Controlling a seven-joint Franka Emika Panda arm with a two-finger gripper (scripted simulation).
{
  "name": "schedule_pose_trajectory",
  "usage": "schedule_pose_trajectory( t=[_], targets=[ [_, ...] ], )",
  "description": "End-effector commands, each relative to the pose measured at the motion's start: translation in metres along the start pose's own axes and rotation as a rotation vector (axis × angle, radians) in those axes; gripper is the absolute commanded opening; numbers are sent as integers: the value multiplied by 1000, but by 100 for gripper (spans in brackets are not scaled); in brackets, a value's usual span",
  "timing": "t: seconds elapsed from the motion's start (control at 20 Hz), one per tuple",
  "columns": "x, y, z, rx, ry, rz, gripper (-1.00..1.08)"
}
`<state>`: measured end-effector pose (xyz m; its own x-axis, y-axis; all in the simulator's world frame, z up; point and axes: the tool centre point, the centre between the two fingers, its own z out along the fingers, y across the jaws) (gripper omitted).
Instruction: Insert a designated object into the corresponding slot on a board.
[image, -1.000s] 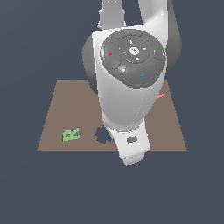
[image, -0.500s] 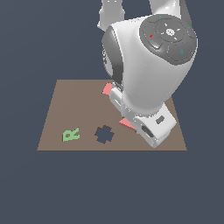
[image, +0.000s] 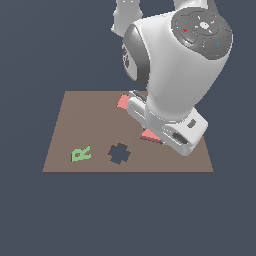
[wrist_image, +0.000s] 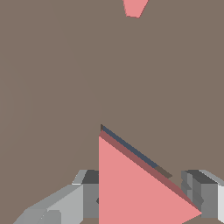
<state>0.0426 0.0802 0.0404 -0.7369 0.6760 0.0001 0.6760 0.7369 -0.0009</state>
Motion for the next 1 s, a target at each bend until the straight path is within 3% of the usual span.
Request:
schedule_pose_trajectory(
  t=[0.0,0.45,0.5,0.95],
  targets=[
    [2,-1,0,0,0,-16,-100],
    [2,-1,10,0,-1,-18,-100],
    [2,-1,10,0,-1,-18,100],
    [2,-1,10,0,-1,-18,100]
  ],
)
